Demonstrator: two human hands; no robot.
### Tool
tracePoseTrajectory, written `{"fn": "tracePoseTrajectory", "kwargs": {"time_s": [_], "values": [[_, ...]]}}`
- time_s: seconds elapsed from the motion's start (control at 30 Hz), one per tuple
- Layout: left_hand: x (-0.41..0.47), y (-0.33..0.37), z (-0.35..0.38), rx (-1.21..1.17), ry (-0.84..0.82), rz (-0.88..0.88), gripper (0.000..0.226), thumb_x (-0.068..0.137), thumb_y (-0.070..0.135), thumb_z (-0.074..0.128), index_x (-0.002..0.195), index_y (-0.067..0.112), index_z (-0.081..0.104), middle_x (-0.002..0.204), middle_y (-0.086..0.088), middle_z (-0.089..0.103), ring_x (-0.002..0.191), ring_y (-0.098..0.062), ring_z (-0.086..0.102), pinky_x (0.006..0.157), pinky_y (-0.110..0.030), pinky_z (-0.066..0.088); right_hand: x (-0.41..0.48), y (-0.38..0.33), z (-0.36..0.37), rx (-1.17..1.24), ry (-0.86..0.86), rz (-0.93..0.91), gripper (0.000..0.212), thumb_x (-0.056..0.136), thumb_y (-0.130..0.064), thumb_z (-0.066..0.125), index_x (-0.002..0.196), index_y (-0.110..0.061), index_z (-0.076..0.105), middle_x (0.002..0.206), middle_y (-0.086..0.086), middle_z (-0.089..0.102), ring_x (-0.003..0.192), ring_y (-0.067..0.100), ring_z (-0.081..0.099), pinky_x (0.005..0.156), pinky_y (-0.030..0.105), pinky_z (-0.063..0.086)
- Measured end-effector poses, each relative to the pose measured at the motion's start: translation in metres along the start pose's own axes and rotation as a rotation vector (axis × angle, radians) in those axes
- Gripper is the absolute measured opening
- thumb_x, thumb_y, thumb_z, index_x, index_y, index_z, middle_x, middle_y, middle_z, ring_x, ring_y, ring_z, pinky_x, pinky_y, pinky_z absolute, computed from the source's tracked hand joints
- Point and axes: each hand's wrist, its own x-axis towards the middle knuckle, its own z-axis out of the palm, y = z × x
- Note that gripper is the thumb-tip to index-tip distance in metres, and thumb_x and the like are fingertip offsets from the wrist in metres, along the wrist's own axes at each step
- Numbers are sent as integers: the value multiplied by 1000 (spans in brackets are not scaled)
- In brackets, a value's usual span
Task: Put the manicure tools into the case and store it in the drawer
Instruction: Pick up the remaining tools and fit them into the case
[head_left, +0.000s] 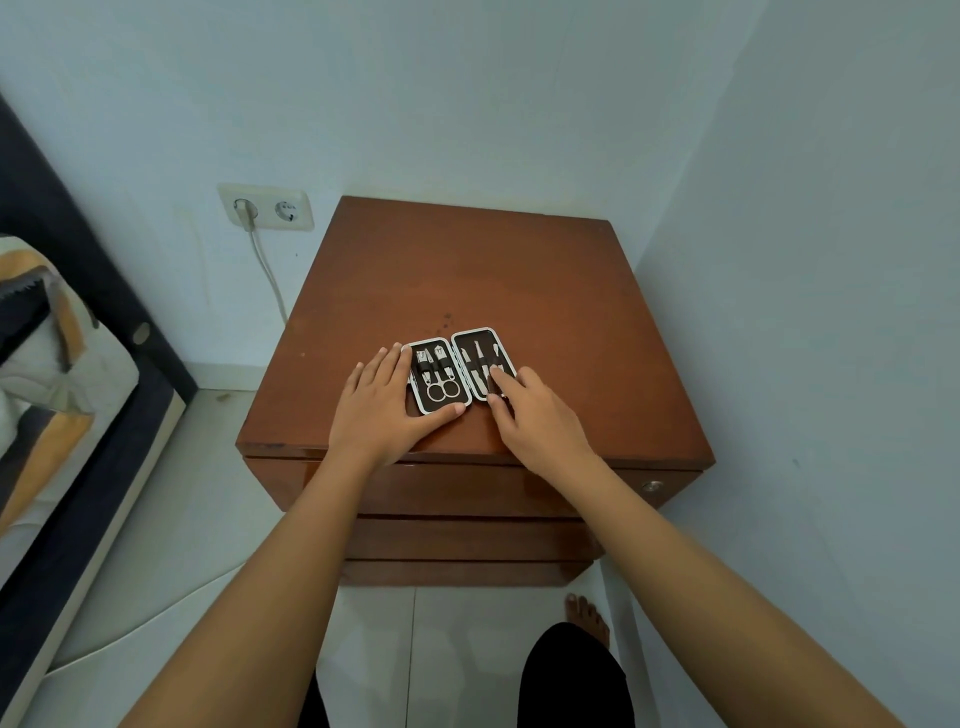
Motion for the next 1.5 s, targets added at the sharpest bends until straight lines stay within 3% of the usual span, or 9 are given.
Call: {"fn": "tracePoseTrajectory", "kwargs": {"time_s": [0.3, 0.53, 0.67, 0.8, 0.93, 1.0, 1.1, 1.23, 1.5], "values": [[-1, 1, -2, 1, -3, -3, 111, 66, 88, 23, 150, 17, 10, 159, 1, 10, 145, -12, 3, 117, -34, -1, -12, 9, 0, 76, 77, -78, 32, 96, -24, 44, 123, -12, 55, 104, 6, 51, 82, 22, 58, 63, 38, 53], [-1, -1, 1, -4, 7, -1, 111, 66, 89, 25, 150, 17, 10, 159, 2, 11, 145, -12, 4, 117, -34, 0, -3, 6, 0, 4, 56, -30, 26, 97, -24, 41, 111, -10, 58, 99, 9, 47, 74, 26, 53, 57, 36, 45], [0, 0, 1, -8, 11, 1, 112, 66, 89, 25, 150, 17, 11, 159, 2, 12, 145, -12, 5, 117, -34, 1, 3, 3, -1, -60, -6, 11, 30, 98, -26, 37, 122, -14, 51, 105, 10, 44, 74, 21, 46, 60, 33, 38], [0, 0, 0, -12, 9, 2, 111, 66, 88, 26, 150, 17, 11, 159, 1, 12, 145, -13, 5, 116, -34, 0, 4, 1, -1, -115, -65, 28, 40, 99, -32, 32, 137, -20, 37, 113, 9, 41, 88, 25, 54, 62, 34, 42], [0, 0, -2, -22, 5, -1, 113, 65, 89, 30, 150, 17, 12, 159, 2, 12, 145, -12, 5, 117, -35, 1, 6, 3, -2, 26, -59, 97, 45, 98, -33, 33, 142, -23, 28, 114, 6, 39, 85, 22, 51, 68, 34, 43], [1, 1, -4, -52, -5, -11, 112, 65, 87, 33, 150, 18, 13, 159, 2, 13, 145, -12, 6, 117, -35, 2, 9, 5, -4, 196, 22, 180, 43, 97, -31, 37, 138, -19, 33, 117, 5, 42, 92, 23, 53, 77, 37, 45], [3, 1, -9, -144, -26, -47, 110, 64, 82, 50, 149, 20, 18, 157, 3, 17, 145, -13, 10, 117, -36, 6, 19, 10, -6, 238, 27, 255, 25, 94, -26, 45, 113, -12, 51, 114, 8, 48, 100, 28, 55, 87, 41, 47], [11, 2, -17, -222, -74, -109, 108, 60, 72, 67, 147, 24, 23, 155, 2, 24, 143, -17, 16, 113, -41, 13, 33, 10, -8, 212, -18, 298, 15, 89, -19, 51, 101, -12, 56, 106, 7, 52, 95, 26, 54, 79, 34, 43], [14, -4, -18, -263, -65, -76, 107, 57, 69, 72, 145, 26, 29, 148, 7, 32, 136, -16, 22, 108, -40, 18, 38, 8, -6, 128, 37, 285, 17, 90, -13, 44, 96, -6, 58, 103, 9, 52, 83, 26, 50, 69, 34, 39]]}}
